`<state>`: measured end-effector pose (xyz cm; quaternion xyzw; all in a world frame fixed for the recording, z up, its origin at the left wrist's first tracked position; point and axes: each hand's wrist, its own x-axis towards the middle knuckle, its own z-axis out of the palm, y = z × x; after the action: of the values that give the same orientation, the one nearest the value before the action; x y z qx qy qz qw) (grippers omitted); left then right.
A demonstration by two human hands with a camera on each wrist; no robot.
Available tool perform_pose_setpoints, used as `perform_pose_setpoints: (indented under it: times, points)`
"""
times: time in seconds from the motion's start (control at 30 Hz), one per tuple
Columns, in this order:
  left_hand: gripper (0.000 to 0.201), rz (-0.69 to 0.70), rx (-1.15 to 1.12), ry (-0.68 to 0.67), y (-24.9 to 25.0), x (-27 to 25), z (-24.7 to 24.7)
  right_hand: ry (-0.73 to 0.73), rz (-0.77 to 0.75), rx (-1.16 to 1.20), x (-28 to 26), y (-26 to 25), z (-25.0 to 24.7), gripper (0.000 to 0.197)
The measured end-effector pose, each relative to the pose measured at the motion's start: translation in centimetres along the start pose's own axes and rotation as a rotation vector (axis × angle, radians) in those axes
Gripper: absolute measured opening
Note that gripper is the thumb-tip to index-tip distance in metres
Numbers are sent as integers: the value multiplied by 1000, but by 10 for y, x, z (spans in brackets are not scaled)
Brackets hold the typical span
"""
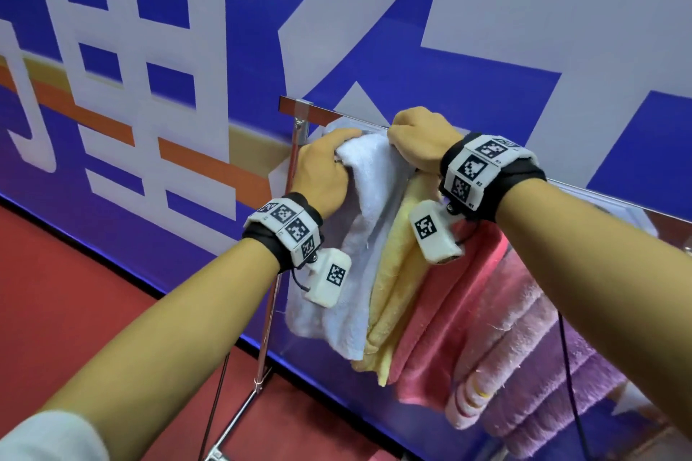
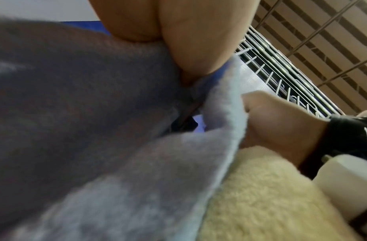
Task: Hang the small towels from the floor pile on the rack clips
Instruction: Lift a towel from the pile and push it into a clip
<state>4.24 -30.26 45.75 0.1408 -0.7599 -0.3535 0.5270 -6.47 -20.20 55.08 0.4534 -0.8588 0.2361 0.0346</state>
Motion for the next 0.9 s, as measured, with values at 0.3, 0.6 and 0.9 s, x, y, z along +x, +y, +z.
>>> perform_pose_setpoints:
  times: [0.3, 0.6, 0.9]
  points:
    - [56, -20, 146, -198, 5, -5, 0, 54, -170, -152, -13, 8, 7, 25]
    - [75, -79, 159, -342, 7, -18, -6, 95, -327, -483, -24, 4, 22, 24]
    - [73, -224, -62, -518, 16, -20, -6, -4, -196, -491, -32, 6, 17, 28]
